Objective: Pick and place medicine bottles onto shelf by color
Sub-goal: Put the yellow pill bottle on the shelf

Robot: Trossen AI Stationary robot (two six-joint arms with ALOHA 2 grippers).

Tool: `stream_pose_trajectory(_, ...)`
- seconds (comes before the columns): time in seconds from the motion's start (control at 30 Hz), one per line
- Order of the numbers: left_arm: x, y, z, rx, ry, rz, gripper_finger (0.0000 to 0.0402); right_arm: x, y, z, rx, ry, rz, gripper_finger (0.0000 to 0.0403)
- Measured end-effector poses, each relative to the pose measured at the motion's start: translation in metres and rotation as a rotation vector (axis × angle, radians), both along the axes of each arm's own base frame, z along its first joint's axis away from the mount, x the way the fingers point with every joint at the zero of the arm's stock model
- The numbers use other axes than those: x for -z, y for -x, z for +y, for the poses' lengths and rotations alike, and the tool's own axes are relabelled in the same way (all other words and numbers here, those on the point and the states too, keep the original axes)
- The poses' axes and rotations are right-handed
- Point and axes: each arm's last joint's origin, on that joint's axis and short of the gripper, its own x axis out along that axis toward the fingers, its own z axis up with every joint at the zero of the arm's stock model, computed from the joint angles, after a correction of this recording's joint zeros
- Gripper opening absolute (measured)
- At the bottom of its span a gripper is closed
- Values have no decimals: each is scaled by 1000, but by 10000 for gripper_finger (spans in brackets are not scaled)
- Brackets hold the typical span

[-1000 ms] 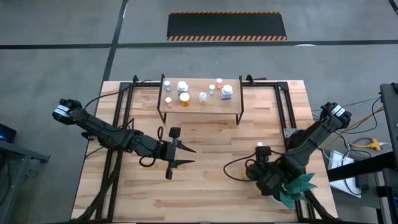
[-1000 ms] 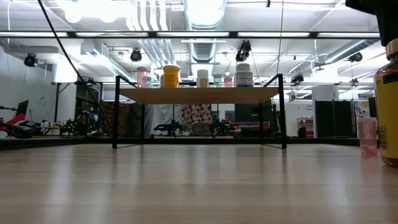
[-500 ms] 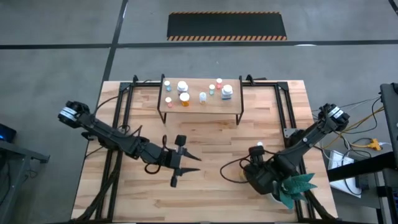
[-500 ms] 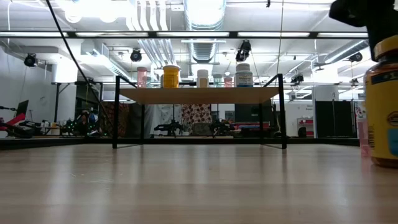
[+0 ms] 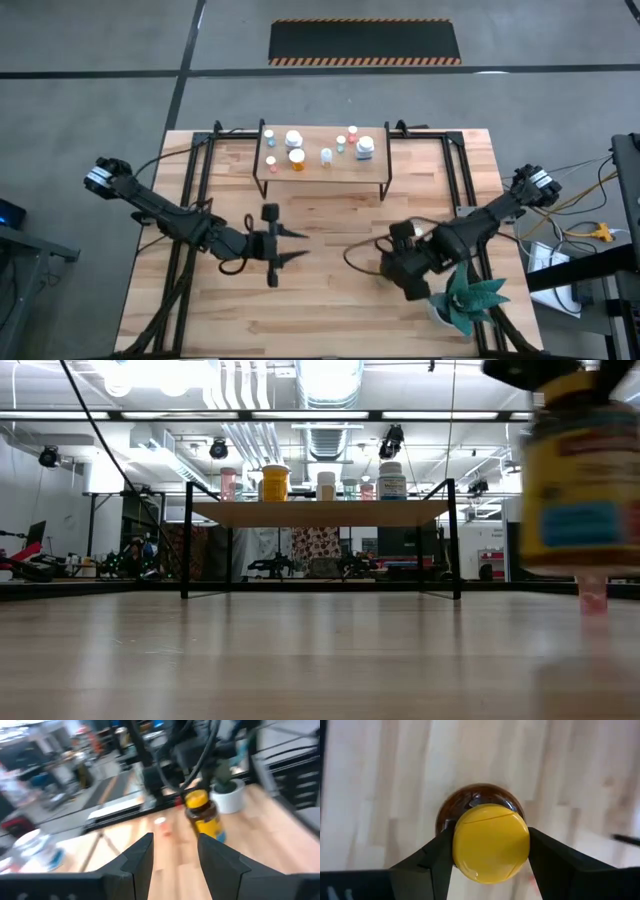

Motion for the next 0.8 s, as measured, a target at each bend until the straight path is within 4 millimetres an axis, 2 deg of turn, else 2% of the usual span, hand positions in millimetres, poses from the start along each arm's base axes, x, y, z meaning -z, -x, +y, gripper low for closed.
stream_pose_trajectory(0.2,11,21,13,-87,-11,-9,136,-35,-22,-36,42,3,-71,203)
stream_pose_trajectory(0.5,16,48,27,-110,42,-74,136,-96,-42,-114,104,62,-258,203)
stream_pose_trajectory(0.67,18,55,31,-110,44,-83,136,-113,-42,-161,199,113,-315,203)
stream_pose_trajectory(0.8,19,58,33,-108,25,-85,136,-115,-44,-190,271,142,-323,203)
